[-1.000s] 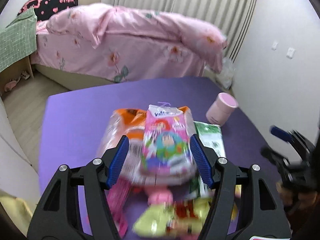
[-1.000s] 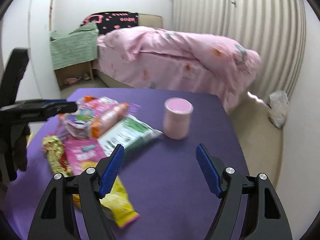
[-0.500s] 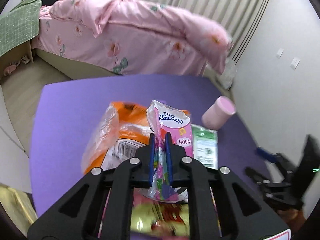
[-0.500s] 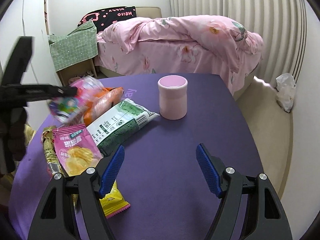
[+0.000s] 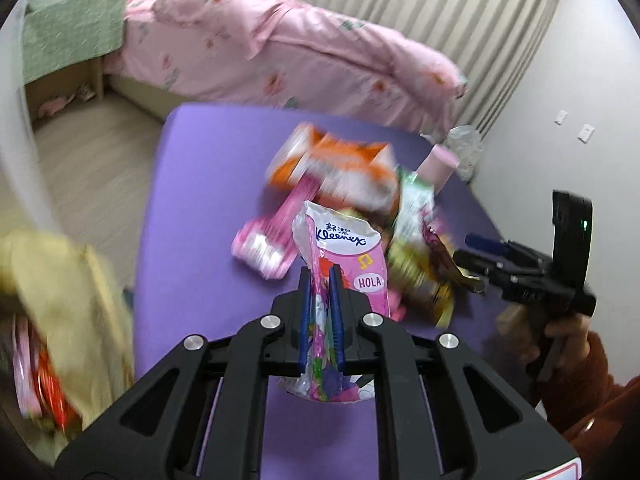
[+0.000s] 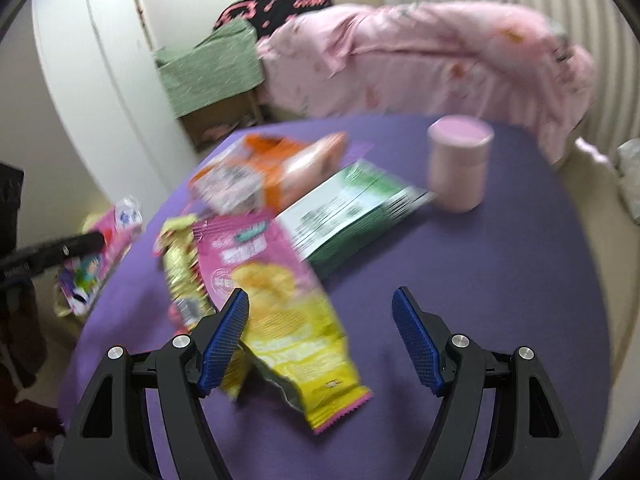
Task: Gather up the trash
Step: 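Grasp the pink Kleenex packet with the left tool while the right tool grasps the pink chip packet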
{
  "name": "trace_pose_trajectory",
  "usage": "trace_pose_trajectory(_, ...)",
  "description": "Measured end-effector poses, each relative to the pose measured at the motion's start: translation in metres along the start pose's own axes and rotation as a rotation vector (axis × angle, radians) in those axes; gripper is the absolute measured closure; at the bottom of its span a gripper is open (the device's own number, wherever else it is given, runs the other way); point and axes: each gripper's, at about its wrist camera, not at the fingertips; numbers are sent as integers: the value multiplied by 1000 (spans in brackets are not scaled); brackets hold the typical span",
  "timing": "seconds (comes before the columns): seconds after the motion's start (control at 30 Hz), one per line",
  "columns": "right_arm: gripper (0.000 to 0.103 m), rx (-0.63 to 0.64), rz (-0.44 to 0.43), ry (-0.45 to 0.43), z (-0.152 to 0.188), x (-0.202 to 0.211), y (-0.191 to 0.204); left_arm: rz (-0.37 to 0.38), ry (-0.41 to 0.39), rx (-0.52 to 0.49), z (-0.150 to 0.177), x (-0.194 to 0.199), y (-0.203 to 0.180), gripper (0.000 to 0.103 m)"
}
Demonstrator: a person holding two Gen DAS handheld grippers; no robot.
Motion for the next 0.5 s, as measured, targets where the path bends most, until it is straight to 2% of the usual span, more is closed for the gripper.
trace_pose_trajectory(0.2,33,70,-60,69,15,-9,37,-71,27,59,38,1,26,94)
trace_pose_trajectory(0.37,33,156,-52,51,13,4,59,-74,19,99,52,2,34,94)
trace_pose_trajectory(0.5,33,128,-54,46,7,7,54,-63,30,94,59,0,32,90)
Point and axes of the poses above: each gripper's, at about its wrist camera, not at the fingertips, and x roughly against the way its jaws point, y to its left, z to its underside, and after that the axes turned 4 degrees about -z, right-handed
